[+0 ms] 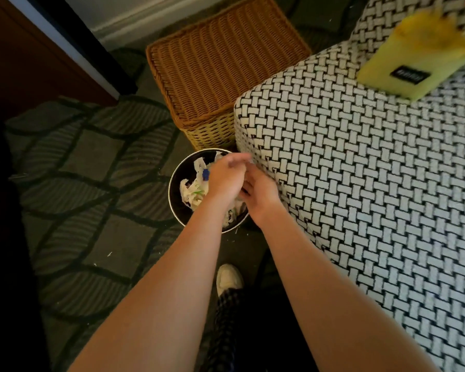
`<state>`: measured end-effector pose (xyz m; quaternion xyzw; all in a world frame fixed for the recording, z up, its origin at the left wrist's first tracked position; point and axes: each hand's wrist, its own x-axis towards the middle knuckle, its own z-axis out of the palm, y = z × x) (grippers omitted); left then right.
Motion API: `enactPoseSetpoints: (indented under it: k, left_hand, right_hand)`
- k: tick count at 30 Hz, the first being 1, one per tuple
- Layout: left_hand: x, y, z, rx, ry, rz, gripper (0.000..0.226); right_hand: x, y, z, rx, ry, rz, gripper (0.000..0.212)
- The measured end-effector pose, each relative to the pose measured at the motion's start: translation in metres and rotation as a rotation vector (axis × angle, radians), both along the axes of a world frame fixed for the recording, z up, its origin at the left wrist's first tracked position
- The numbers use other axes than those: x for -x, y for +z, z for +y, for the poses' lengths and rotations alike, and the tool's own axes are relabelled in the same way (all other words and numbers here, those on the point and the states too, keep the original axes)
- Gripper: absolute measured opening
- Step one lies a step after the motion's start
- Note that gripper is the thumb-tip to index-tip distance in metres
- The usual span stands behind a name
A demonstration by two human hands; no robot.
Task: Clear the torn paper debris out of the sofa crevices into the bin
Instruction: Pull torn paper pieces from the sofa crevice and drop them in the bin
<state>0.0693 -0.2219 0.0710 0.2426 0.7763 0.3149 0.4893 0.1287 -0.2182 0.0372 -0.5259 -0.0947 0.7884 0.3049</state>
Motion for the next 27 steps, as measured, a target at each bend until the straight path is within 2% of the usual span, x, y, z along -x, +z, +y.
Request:
enactPoseSetpoints:
  k: [3, 7, 13, 17, 21, 27]
  left_hand:
    - [-0.021, 0.023, 0.012, -0.029, -0.038, 0.018, 0.031]
    - [-0.047, 0.051, 0.033, -0.065, 0.019, 0.04, 0.021]
    - [-0.113, 0.091, 0.065, -0.16, -0.101, 0.016, 0.018]
    - [-0.17, 0.111, 0.077, -0.133, -0.196, -0.032, 0.023]
    - [-0.218, 0.122, 0.084, -0.137, -0.268, -0.066, 0.015]
    - [-0.306, 0.126, 0.087, -0.116, -0.412, -0.141, 0.025]
  right_hand:
    - [-0.013, 0.027, 0.0, -0.035, 0.004, -0.015, 0.036]
    - [-0.047, 0.06, 0.013, -0.1, -0.037, -0.062, 0.032]
    - [-0.132, 0.1, 0.043, -0.109, -0.311, -0.142, 0.021]
    - [-0.194, 0.118, 0.048, -0.093, -0.468, -0.177, 0.023]
    - [-0.245, 0.125, 0.046, -0.075, -0.598, -0.173, 0.026]
    - [-0.33, 0.122, 0.037, -0.061, -0.729, -0.187, 0.026]
